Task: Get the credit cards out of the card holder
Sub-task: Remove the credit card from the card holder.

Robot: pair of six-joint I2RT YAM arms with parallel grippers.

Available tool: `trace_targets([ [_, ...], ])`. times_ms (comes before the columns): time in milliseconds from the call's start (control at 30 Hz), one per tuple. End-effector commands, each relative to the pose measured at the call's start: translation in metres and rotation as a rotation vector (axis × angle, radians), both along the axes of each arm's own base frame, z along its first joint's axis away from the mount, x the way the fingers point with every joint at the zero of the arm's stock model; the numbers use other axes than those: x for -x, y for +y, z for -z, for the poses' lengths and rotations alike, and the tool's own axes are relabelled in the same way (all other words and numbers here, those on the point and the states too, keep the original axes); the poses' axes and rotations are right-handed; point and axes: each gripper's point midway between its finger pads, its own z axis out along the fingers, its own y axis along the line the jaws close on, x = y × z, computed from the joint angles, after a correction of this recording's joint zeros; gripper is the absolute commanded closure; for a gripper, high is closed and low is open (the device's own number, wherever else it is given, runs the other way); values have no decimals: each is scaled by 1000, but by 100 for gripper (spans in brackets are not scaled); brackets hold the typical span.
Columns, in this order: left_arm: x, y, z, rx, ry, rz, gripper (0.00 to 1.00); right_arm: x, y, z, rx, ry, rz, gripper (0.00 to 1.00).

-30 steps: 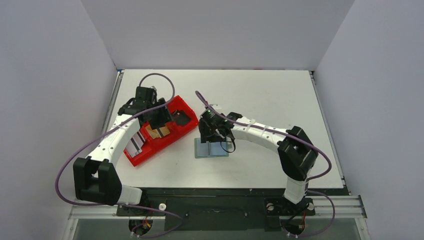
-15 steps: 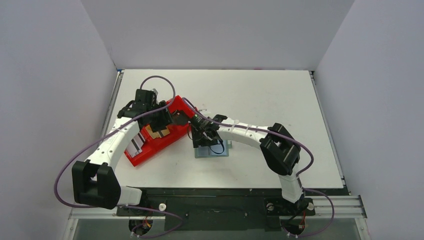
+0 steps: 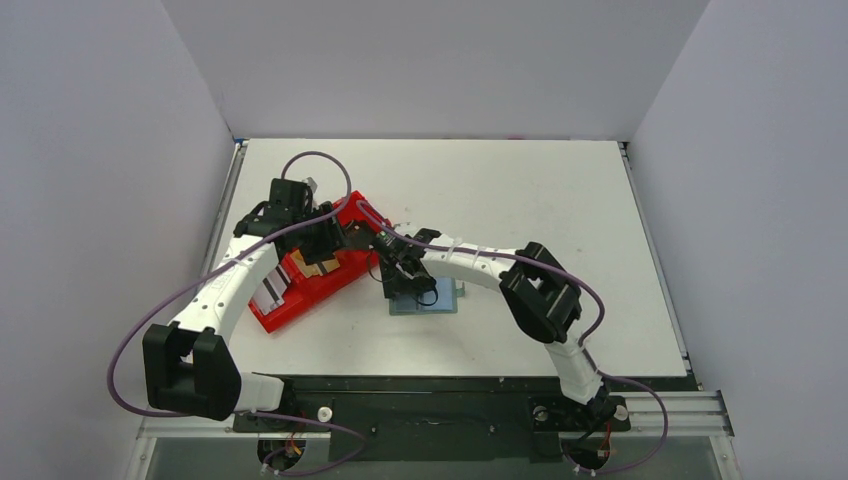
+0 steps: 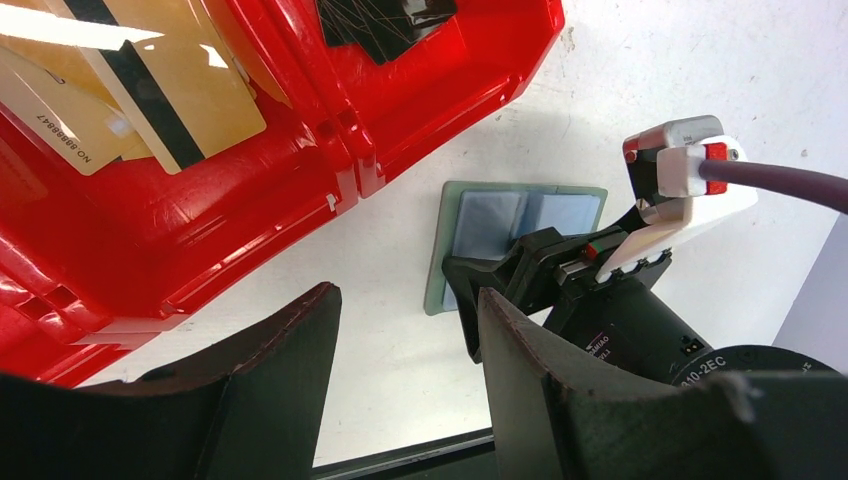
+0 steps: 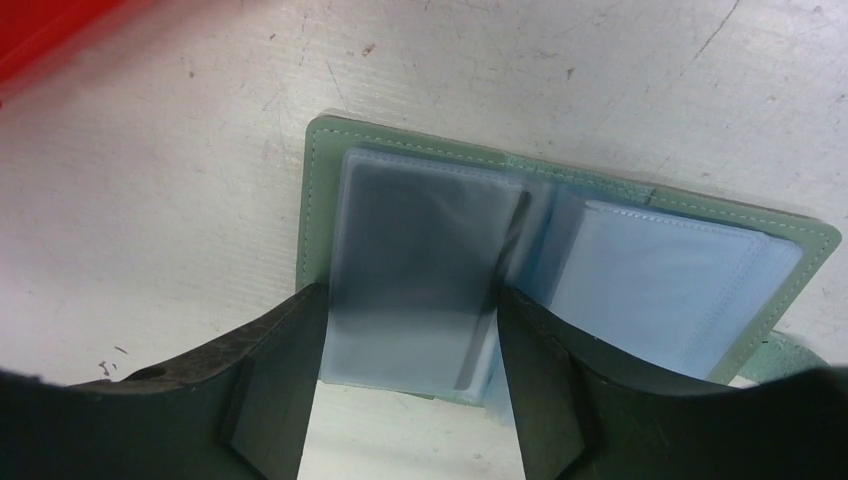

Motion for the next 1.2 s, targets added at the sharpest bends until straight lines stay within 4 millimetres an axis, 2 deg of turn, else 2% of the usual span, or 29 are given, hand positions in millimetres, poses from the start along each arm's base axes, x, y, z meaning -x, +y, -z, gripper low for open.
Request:
trace_targets([
  [0, 0, -2, -9, 15, -36, 26, 49, -3, -3, 6, 50, -16, -1, 41],
  [100, 0, -4, -6, 21, -26, 32, 50, -1, -5, 10, 59, -5, -3, 44],
  [267, 0, -5, 0, 24, -13, 36, 50, 4, -10, 15, 51, 12, 1, 55],
  [400, 1, -7, 4, 28, -1, 42, 49, 2, -11, 12, 14, 11, 10, 53],
  [700, 4, -16, 13, 38, 24, 64, 49, -1, -17, 9, -76, 23, 46, 76],
  [833, 8, -24, 19, 49, 43, 79, 50, -2, -16, 5, -133, 32, 59, 86],
  [967, 13, -37, 29, 57, 71, 103, 50, -4, -17, -4, -188, 27, 77, 90],
  [1067, 19, -53, 37, 66, 92, 137, 55, -9, -18, -14, -230, 6, 95, 91],
  [1167, 21, -70, 48, 67, 116, 162, 62, -10, -23, -16, -244, 4, 108, 92],
])
